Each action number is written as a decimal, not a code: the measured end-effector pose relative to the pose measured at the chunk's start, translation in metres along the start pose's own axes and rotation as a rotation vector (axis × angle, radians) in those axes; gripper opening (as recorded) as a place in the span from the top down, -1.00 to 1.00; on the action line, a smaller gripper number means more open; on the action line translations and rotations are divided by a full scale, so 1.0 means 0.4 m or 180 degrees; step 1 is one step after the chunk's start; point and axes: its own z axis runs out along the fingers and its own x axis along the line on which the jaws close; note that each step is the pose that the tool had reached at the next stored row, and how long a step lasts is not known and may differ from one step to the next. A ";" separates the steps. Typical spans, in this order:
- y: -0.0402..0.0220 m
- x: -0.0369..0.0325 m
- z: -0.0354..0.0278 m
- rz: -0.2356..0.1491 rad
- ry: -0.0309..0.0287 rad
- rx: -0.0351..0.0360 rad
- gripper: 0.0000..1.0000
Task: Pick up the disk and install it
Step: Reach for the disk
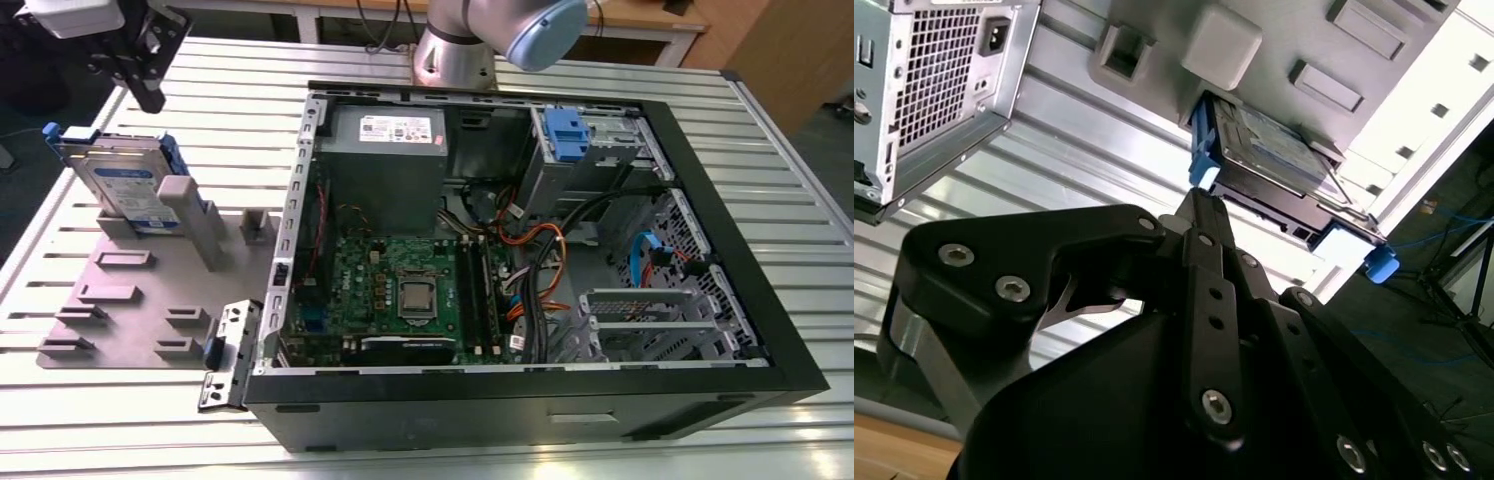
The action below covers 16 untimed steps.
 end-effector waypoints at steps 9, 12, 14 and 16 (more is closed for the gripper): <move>-0.005 0.017 0.017 0.0000 0.0006 0.0000 0.79; -0.006 0.022 0.023 0.0001 0.0010 0.0002 0.79; -0.006 0.026 0.027 0.0000 0.0012 0.0001 0.79; -0.007 0.032 0.030 0.0000 0.0012 0.0002 0.79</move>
